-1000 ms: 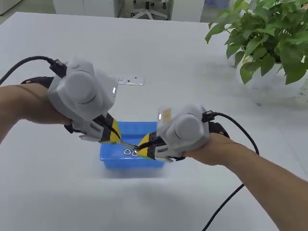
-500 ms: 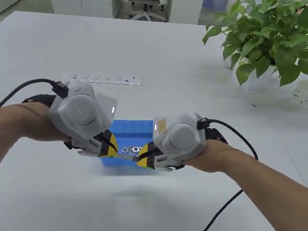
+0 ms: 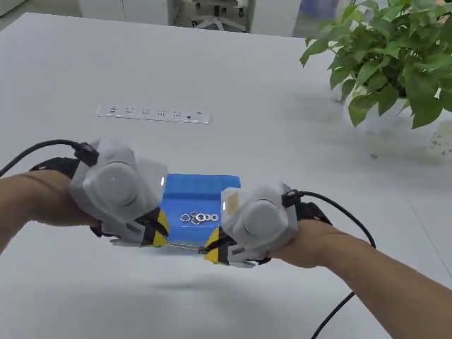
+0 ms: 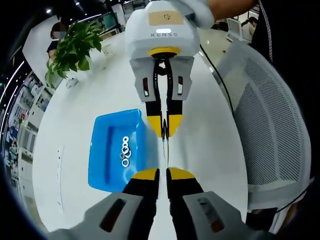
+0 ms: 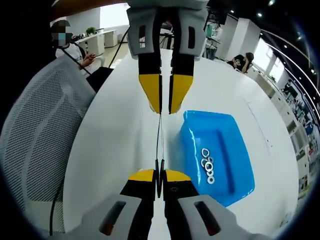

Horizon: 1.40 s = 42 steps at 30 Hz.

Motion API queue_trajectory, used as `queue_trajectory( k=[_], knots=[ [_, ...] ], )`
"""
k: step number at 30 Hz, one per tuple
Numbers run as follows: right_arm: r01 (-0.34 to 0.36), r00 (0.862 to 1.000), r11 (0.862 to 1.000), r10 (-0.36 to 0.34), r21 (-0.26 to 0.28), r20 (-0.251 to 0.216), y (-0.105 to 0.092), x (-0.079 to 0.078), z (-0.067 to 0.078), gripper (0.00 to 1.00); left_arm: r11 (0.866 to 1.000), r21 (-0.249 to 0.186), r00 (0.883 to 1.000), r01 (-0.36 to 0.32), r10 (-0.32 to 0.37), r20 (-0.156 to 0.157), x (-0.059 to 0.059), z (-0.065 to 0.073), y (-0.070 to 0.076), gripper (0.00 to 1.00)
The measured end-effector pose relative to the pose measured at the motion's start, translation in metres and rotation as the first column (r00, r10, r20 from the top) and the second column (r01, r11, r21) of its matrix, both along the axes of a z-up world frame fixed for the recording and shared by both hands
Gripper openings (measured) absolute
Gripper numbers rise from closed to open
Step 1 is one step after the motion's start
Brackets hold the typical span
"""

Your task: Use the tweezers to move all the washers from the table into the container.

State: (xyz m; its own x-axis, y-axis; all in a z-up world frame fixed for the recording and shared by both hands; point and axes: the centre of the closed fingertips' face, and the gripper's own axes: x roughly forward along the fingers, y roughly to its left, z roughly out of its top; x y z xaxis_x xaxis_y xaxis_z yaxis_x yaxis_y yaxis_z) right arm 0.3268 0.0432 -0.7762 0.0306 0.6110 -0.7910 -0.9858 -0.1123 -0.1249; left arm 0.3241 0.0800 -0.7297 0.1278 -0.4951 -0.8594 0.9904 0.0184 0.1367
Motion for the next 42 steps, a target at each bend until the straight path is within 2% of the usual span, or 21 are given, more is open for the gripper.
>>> queue_trajectory(
  k=[6, 8, 11, 13, 15, 19, 26, 28, 32, 42],
  knots=[
    [-0.016, 1.0, 0.999, 0.016, -0.031, -0.004, 0.0, -0.006, -0.013, 0.06, 0.997, -0.05, 0.999, -0.051, 0.05, -0.009, -0.012, 0.002, 0.007, 0.15],
    [-0.024, 1.0, 0.999, 0.024, -0.045, -0.007, -0.001, -0.007, -0.018, 0.06, 0.993, -0.089, 0.997, -0.075, 0.075, -0.007, -0.016, 0.005, 0.007, 0.16],
    [-0.029, 1.0, 0.998, 0.029, -0.059, -0.013, -0.002, -0.01, -0.023, 0.06, 0.98, -0.156, 0.992, -0.126, 0.125, -0.015, -0.023, 0.009, 0.006, 0.19],
    [-0.034, 0.999, 0.997, 0.033, -0.065, -0.015, -0.002, -0.011, -0.025, 0.06, 0.976, -0.169, 0.99, -0.14, 0.141, -0.01, -0.026, 0.01, 0.008, 0.2],
    [-0.031, 0.999, 0.997, 0.03, -0.066, -0.015, -0.001, -0.011, -0.026, 0.06, 0.968, -0.191, 0.987, -0.162, 0.161, -0.02, -0.031, 0.01, 0.01, 0.21],
    [-0.035, 0.999, 0.997, 0.034, -0.075, -0.017, -0.001, -0.012, -0.031, 0.06, 0.943, -0.245, 0.973, -0.226, 0.229, -0.019, -0.034, 0.014, 0.015, 0.25],
    [-0.048, 0.999, 0.994, 0.047, -0.098, -0.013, 0.0, -0.016, -0.038, 0.07, 0.902, -0.306, 0.948, -0.304, 0.318, -0.003, -0.037, 0.017, 0.025, 0.33],
    [-0.049, 0.999, 0.992, 0.048, -0.114, -0.007, -0.001, -0.016, -0.041, 0.07, 0.885, -0.331, 0.938, -0.328, 0.347, -0.001, -0.036, 0.021, 0.027, 0.35],
    [-0.047, 0.999, 0.992, 0.046, -0.118, -0.012, -0.001, -0.018, -0.042, 0.07, 0.869, -0.352, 0.928, -0.346, 0.372, 0.007, -0.036, 0.026, 0.03, 0.37],
    [-0.039, 0.999, 0.991, 0.037, -0.126, -0.014, -0.002, -0.017, -0.041, 0.1, 0.854, -0.37, 0.92, -0.365, 0.392, -0.003, -0.037, 0.025, 0.03, 0.4]
  ],
)
